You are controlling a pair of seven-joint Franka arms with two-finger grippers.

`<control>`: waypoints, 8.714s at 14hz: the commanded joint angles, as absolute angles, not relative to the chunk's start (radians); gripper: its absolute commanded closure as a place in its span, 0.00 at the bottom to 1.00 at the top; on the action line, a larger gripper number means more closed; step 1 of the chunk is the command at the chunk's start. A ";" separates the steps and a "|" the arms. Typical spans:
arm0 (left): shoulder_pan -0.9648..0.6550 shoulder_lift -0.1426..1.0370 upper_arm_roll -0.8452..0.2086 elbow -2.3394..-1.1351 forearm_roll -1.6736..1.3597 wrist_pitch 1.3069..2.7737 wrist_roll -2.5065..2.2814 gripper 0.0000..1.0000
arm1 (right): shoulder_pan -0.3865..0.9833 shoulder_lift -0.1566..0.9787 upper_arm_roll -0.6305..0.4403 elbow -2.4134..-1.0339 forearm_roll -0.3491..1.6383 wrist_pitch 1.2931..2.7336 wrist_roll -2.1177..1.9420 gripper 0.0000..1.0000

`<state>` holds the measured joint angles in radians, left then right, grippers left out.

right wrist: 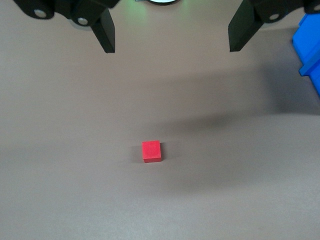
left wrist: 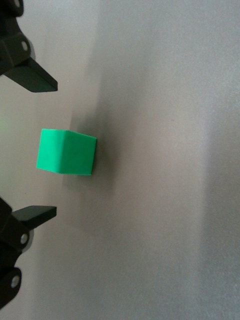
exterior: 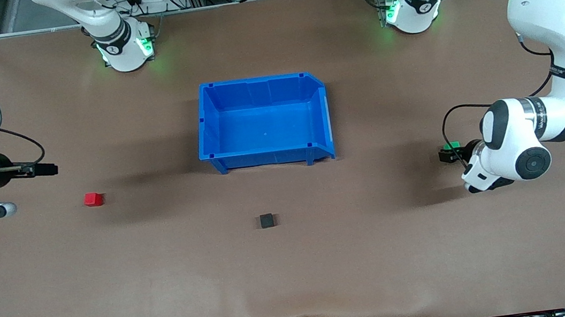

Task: Attach green and red cubes to black cube
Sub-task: 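Lower the left gripper over the green cube while the right gripper approaches, then close the left gripper on the green cube while the right gripper lowers, then close the right gripper on the red cube and lift both cubes, then carry the green cube and the red cube toward the black cube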

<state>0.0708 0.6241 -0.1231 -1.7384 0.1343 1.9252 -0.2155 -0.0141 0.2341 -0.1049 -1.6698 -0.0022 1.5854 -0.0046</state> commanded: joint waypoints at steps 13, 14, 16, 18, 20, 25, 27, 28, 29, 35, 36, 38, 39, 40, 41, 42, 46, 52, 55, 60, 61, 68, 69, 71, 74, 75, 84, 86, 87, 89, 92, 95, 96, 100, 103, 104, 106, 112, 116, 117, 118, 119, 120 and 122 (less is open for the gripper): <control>0.075 0.637 -0.126 -1.744 0.152 1.940 -0.201 0.25 | -0.057 0.330 -0.095 -1.732 -0.006 1.739 0.002 0.00; 0.075 0.637 -0.126 -1.744 0.152 1.940 -0.201 0.25 | -0.055 0.331 -0.095 -1.746 -0.006 1.746 0.002 0.00; 0.077 0.637 -0.126 -1.744 0.152 1.944 -0.198 0.26 | -0.060 0.330 -0.095 -1.758 -0.006 1.756 0.002 0.00; 0.077 0.637 -0.126 -1.744 0.152 1.945 -0.166 0.27 | -0.072 0.330 -0.095 -1.758 -0.006 1.759 -0.002 0.00; 0.077 0.637 -0.126 -1.743 0.152 1.945 -0.164 0.29 | -0.080 0.331 -0.095 -1.767 -0.006 1.790 -0.009 0.00; 0.077 0.638 -0.127 -1.740 0.150 1.945 -0.164 0.33 | -0.075 0.360 -0.095 -1.782 -0.006 1.842 -0.011 0.00; 0.077 0.638 -0.127 -1.740 0.152 1.947 -0.163 0.33 | -0.075 0.388 -0.095 -1.792 -0.008 1.882 -0.009 0.00; 0.075 0.638 -0.127 -1.738 0.152 1.948 -0.163 0.33 | -0.077 0.394 -0.095 -1.808 -0.008 1.910 -0.011 0.00; 0.075 0.640 -0.127 -1.738 0.152 1.950 -0.163 0.34 | -0.077 0.394 -0.095 -1.821 -0.008 1.933 -0.011 0.00; 0.075 0.657 -0.127 -1.735 0.150 1.954 -0.164 0.37 | -0.077 0.428 -0.094 -1.838 -0.008 1.994 -0.011 0.00; 0.075 0.657 -0.127 -1.735 0.150 1.954 -0.164 0.39 | -0.075 0.436 -0.094 -1.839 -0.008 2.002 -0.011 0.00; 0.075 0.657 -0.127 -1.733 0.150 1.954 -0.164 0.40 | -0.078 0.449 -0.095 -1.839 -0.008 2.006 -0.011 0.00; 0.075 0.657 -0.127 -1.733 0.150 1.954 -0.164 0.45 | -0.078 0.451 -0.094 -1.839 -0.008 2.009 -0.011 0.00; 0.077 0.658 -0.127 -1.733 0.150 1.954 -0.164 0.45 | -0.077 0.456 -0.094 -1.839 -0.008 2.011 -0.011 0.00; 0.075 0.658 -0.127 -1.733 0.150 1.956 -0.164 0.48 | -0.078 0.471 -0.095 -1.839 -0.009 2.022 -0.011 0.00; 0.077 0.658 -0.127 -1.733 0.150 1.956 -0.164 0.50 | -0.078 0.486 -0.094 -1.839 -0.009 2.060 -0.012 0.00; 0.077 0.661 -0.127 -1.733 0.150 1.956 -0.164 0.56 | -0.067 0.497 -0.094 -1.847 -0.009 2.074 -0.012 0.00; 0.075 0.663 -0.127 -1.733 0.149 1.956 -0.164 0.69 | -0.068 0.514 -0.094 -1.913 -0.011 2.207 -0.037 0.00; 0.072 0.661 -0.127 -1.733 0.143 1.953 -0.166 0.70 | -0.067 0.517 -0.094 -1.914 -0.011 2.209 -0.037 0.00; 0.071 0.653 -0.127 -1.732 0.135 1.951 -0.184 0.70 | -0.067 0.529 -0.094 -1.922 -0.011 2.229 -0.051 0.05; 0.068 0.652 -0.129 -1.730 0.135 1.951 -0.184 0.70 | -0.069 0.531 -0.094 -1.925 -0.011 2.243 -0.051 0.08; 0.069 0.621 -0.129 -1.707 0.135 1.936 -0.219 0.72 | -0.069 0.531 -0.094 -1.934 -0.011 2.246 -0.052 0.39; 0.072 0.618 -0.129 -1.704 0.137 1.936 -0.218 0.75 | -0.069 0.531 -0.094 -1.934 -0.011 2.246 -0.052 0.41; 0.075 0.615 -0.130 -1.698 0.124 1.934 -0.216 0.75 | -0.069 0.531 -0.094 -1.934 -0.011 2.246 -0.052 0.43; 0.077 0.606 -0.126 -1.683 0.019 1.927 -0.221 0.76 | -0.071 0.532 -0.094 -1.936 -0.011 2.246 -0.060 0.47; 0.074 0.606 -0.127 -1.677 0.018 1.915 -0.222 0.76 | -0.072 0.532 -0.094 -1.937 -0.011 2.244 -0.060 0.58; 0.060 0.606 -0.129 -1.631 -0.040 1.855 -0.302 0.82 | -0.071 0.528 -0.092 -1.898 -0.008 2.153 -0.041 1.00; 0.055 0.607 -0.130 -1.614 -0.044 1.836 -0.339 0.82 | -0.072 0.528 -0.092 -1.876 -0.008 2.122 -0.038 1.00; 0.051 0.607 -0.133 -1.612 -0.057 1.830 -0.356 0.82 | -0.074 0.528 -0.092 -1.875 -0.006 2.121 -0.038 1.00; 0.048 0.606 -0.146 -1.605 -0.064 1.825 -0.388 0.82 | -0.069 0.526 -0.092 -1.871 -0.006 2.117 -0.035 1.00; 0.037 0.607 -0.159 -1.586 -0.066 1.806 -0.443 0.83 | -0.066 0.523 -0.092 -1.832 -0.005 2.053 -0.002 1.00; 0.025 0.615 -0.187 -1.572 -0.087 1.804 -0.536 0.83 | -0.058 0.523 -0.091 -1.813 0.001 2.019 0.057 1.00; 0.018 0.618 -0.198 -1.563 -0.089 1.804 -0.582 0.83 | -0.052 0.520 -0.091 -1.813 0.014 2.010 0.080 1.00; -0.058 0.637 -0.209 -1.546 -0.101 1.805 -0.737 0.83 | -0.048 0.522 -0.091 -1.773 0.098 1.912 0.159 1.00; -0.107 0.667 -0.207 -1.513 -0.113 1.807 -0.807 0.85 | -0.034 0.520 -0.091 -1.770 0.121 1.887 0.250 1.00; -0.109 0.672 -0.207 -1.503 -0.114 1.807 -0.827 0.85 | -0.028 0.519 -0.091 -1.770 0.121 1.882 0.270 1.00; -0.132 0.672 -0.207 -1.502 -0.114 1.813 -0.851 0.86 | -0.023 0.518 -0.091 -1.770 0.146 1.876 0.276 1.00; -0.161 0.703 -0.207 -1.460 -0.153 1.824 -0.954 0.86 | -0.025 0.520 -0.091 -1.756 0.232 1.833 0.352 1.00; -0.172 0.709 -0.207 -1.456 -0.189 1.867 -1.127 0.86 | 0.005 0.522 -0.091 -1.743 0.242 1.830 0.465 1.00; -0.178 0.710 -0.207 -1.456 -0.201 1.870 -1.156 0.86 | 0.012 0.522 -0.091 -1.743 0.247 1.829 0.483 1.00; -0.182 0.710 -0.207 -1.456 -0.213 1.881 -1.199 0.86 | 0.015 0.522 -0.091 -1.743 0.252 1.829 0.503 1.00; -0.183 0.710 -0.207 -1.456 -0.216 1.894 -1.245 0.86 | 0.017 0.522 -0.091 -1.743 0.261 1.829 0.524 1.00; -0.186 0.710 -0.207 -1.456 -0.216 1.905 -1.276 0.86 | 0.017 0.522 -0.091 -1.743 0.282 1.829 0.535 1.00; -0.199 0.713 -0.207 -1.456 -0.218 1.919 -1.331 0.86 | 0.015 0.522 -0.091 -1.743 0.320 1.822 0.541 1.00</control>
